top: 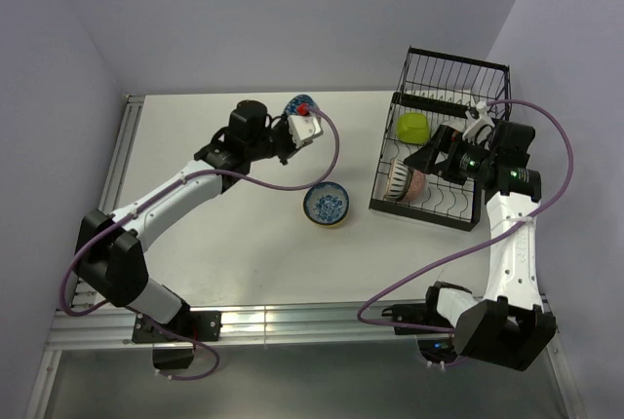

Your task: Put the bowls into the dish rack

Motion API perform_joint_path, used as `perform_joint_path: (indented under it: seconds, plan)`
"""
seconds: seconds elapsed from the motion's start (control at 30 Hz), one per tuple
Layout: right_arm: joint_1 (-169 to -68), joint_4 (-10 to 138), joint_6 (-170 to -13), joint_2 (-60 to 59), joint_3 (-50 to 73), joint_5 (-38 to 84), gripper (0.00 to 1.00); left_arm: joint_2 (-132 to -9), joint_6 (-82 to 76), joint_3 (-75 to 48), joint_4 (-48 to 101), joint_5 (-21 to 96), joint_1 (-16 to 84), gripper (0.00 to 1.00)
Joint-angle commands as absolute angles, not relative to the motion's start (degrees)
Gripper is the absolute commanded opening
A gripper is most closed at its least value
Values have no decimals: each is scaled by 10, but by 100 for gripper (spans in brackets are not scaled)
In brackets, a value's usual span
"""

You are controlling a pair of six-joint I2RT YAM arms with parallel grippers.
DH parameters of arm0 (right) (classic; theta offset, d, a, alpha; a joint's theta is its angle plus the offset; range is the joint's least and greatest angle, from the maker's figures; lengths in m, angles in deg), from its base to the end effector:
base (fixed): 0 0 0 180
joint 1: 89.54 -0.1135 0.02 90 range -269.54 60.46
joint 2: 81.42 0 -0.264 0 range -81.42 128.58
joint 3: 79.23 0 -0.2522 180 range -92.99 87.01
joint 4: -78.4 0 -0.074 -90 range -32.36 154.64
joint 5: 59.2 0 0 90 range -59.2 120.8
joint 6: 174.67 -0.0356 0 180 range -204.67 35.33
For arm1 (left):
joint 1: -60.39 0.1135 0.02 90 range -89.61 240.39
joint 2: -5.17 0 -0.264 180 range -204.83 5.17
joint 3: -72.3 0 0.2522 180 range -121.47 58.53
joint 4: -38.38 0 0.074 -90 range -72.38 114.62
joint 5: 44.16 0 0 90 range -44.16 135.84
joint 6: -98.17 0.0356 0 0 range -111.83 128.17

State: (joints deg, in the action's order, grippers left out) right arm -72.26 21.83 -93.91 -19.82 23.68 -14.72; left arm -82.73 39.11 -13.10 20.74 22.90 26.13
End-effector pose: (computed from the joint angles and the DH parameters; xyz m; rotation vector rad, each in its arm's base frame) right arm 0.2100 -0.0387 0.3481 0.0924 2.1542 0.8188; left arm 0.2918 -0.2156 0.3296 1.2485 1.4532 -0.4231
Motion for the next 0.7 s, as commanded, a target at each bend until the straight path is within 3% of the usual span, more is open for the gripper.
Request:
perform_joint_path:
  seconds: [0.0,0.33,0.67]
  plan:
    - [-721,239,-964,-225,229,-164,100,-794,282,-135,309,220,209,0]
    - [-720,212,-1027,-260,224,-206,100,-836,28,-141,461,241,102,0]
    - [-721,268,-1099,-315,265,-230,99,-892,-1,-155,519,238,46,0]
